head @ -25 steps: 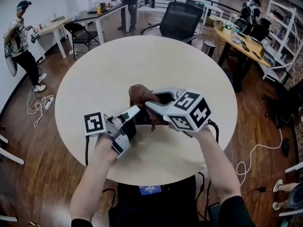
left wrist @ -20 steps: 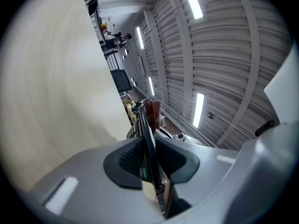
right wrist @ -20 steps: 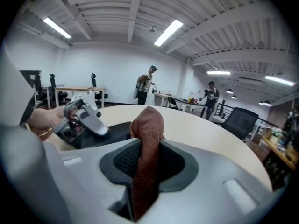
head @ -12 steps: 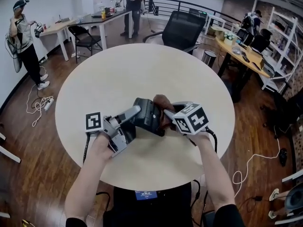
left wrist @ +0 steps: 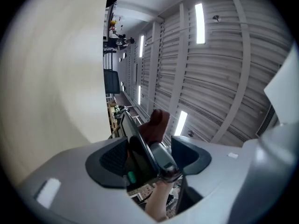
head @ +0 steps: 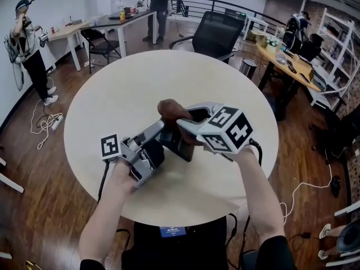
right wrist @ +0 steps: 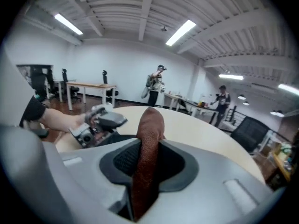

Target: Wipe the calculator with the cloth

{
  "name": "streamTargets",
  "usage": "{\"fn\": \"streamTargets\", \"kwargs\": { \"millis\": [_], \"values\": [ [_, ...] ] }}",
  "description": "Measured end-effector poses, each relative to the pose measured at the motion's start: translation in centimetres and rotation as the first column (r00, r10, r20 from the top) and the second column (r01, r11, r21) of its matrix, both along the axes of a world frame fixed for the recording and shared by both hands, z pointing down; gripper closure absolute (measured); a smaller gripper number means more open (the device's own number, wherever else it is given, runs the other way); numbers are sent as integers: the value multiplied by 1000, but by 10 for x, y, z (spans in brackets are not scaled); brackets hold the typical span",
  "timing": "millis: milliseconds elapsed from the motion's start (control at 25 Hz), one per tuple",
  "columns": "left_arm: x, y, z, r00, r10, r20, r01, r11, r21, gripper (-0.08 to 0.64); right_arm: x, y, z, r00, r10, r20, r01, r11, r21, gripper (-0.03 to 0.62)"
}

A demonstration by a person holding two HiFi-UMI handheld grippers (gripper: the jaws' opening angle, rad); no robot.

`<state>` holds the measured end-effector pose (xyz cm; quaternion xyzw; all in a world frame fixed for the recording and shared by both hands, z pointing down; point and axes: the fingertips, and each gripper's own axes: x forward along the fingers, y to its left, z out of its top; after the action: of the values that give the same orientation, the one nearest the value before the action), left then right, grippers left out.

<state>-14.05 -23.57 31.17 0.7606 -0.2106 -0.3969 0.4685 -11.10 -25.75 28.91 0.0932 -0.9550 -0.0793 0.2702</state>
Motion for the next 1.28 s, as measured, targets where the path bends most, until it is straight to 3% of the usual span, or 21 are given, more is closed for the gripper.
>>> {"fn": "streamTargets", "kwargs": {
  "millis": [120,160,320,520,680,760,840,960,1280],
  "values": [
    [0,1,-5,1000,4,-24,-4,1000,23,257,-27,20,-4,984,-163,-76,153,980,-123,494],
    [-1,1,-6,999,1,-34,0,1000,30,298,-31,19,0,975,-185,-124,168,976,-135,494],
    [0,1,-3,1000,-7,-5,7,999,43,293,-37,8,15,945,-213,-247,173,969,-174,494],
    [2,-1,-5,1000,7,1,-7,999,47,296,-30,-26,14,946,-96,-310,69,993,-98,494],
    [1,-2,-2,1000,9,-4,-9,999,47,299,-16,-62,20,934,78,-348,-58,996,66,494],
    [1,-1,-3,1000,8,-10,-7,999,43,299,-10,-66,17,934,113,-340,-78,990,114,494],
    [1,-1,-4,1000,5,-15,-4,999,45,299,-11,-57,9,949,89,-303,-63,993,95,492],
    [0,-2,-3,1000,-1,-15,2,999,54,287,-18,-31,6,962,2,-272,-2,1000,-1,493],
    [-4,-5,-2,998,-30,-54,32,999,33,262,-11,46,20,925,-196,-326,171,980,-102,494]
  ]
}}
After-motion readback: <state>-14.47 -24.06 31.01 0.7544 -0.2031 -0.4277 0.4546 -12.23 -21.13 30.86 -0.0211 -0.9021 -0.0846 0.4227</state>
